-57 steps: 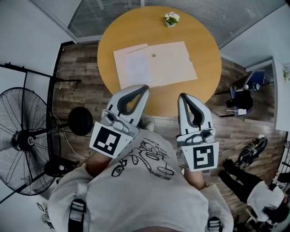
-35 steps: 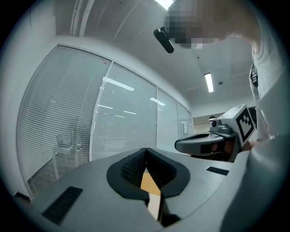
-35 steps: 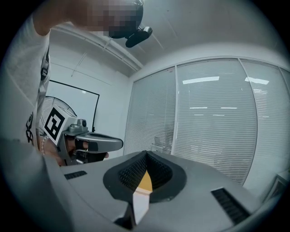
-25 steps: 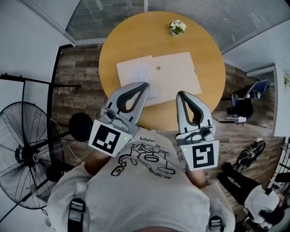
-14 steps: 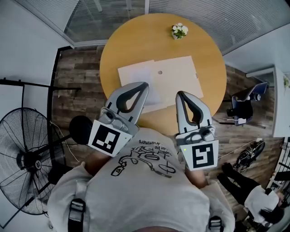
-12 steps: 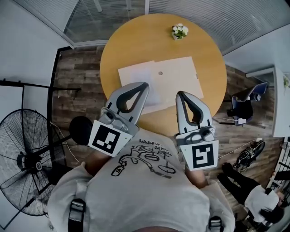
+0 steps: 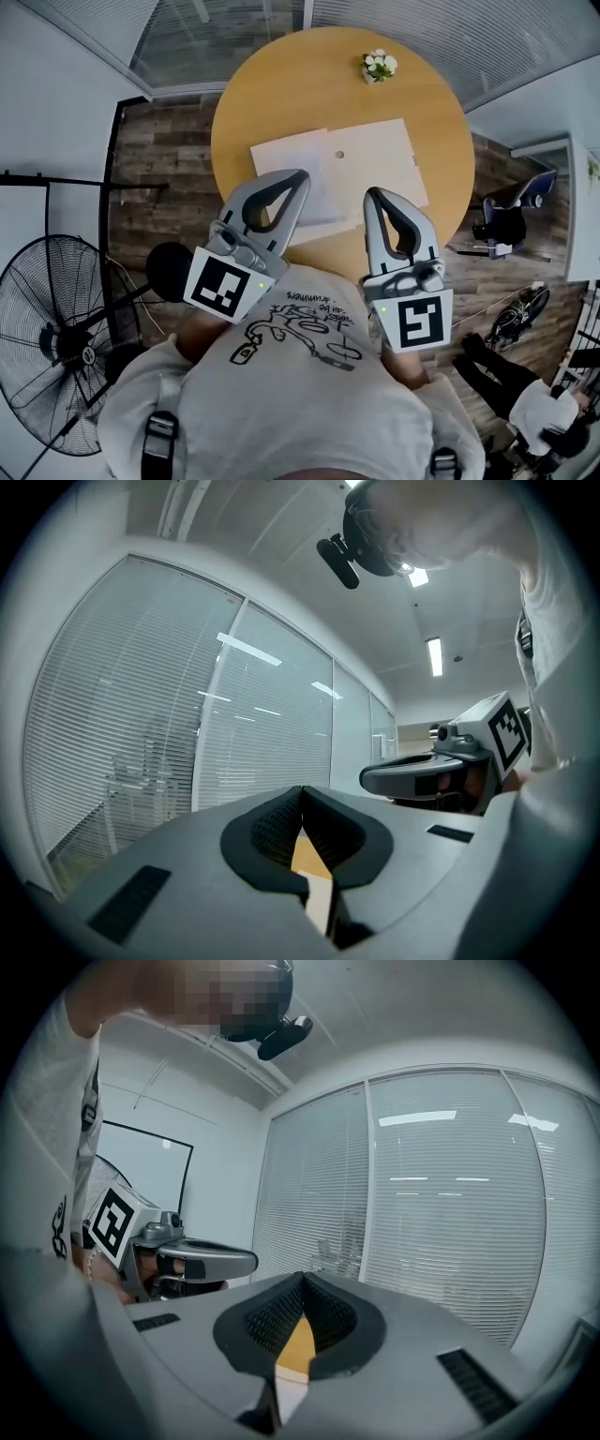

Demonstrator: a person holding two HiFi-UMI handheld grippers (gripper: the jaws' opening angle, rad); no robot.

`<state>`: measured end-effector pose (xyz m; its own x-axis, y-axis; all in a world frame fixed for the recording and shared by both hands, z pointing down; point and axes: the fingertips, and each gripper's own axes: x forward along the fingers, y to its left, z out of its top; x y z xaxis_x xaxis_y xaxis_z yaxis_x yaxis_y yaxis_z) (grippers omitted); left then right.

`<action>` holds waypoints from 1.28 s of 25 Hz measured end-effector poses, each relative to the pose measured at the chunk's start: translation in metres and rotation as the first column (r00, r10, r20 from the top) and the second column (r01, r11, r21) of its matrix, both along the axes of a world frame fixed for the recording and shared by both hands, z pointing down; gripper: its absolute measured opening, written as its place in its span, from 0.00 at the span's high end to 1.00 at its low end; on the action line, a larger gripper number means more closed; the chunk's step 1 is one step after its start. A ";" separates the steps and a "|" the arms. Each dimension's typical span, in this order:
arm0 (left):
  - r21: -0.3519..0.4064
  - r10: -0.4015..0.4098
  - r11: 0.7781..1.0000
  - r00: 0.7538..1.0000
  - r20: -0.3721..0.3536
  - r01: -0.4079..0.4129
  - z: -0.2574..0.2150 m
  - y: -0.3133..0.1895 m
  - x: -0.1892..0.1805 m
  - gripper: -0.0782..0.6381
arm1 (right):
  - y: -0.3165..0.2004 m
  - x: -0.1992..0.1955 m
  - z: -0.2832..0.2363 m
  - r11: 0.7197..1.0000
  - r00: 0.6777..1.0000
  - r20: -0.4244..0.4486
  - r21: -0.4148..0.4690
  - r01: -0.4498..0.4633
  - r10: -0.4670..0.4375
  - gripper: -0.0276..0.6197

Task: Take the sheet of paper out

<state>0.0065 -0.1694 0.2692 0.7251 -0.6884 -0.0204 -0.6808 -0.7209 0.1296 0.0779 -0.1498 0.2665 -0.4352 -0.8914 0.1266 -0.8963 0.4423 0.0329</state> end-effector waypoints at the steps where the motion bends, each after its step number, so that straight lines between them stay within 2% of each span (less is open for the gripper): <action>1: 0.000 0.001 1.000 1.000 -0.001 -0.001 0.000 -0.002 -0.002 0.86 | -0.001 -0.002 0.000 1.000 1.000 0.001 0.002 -0.004 0.004 0.95; 13: -0.007 0.018 1.000 1.000 -0.003 -0.018 0.009 -0.003 -0.012 0.86 | -0.002 -0.011 0.008 1.000 1.000 -0.017 -0.008 -0.026 0.026 0.95; 32: -0.003 0.023 1.000 1.000 -0.003 -0.023 0.013 -0.001 -0.013 0.86 | -0.005 -0.014 0.020 1.000 1.000 -0.027 -0.002 -0.005 0.005 0.94</action>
<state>-0.0065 -0.1699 0.2820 0.7409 -0.6713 -0.0206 -0.6633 -0.7362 0.1343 0.0641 -0.1551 0.2863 -0.4268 -0.8934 0.1401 -0.8975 0.4375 0.0560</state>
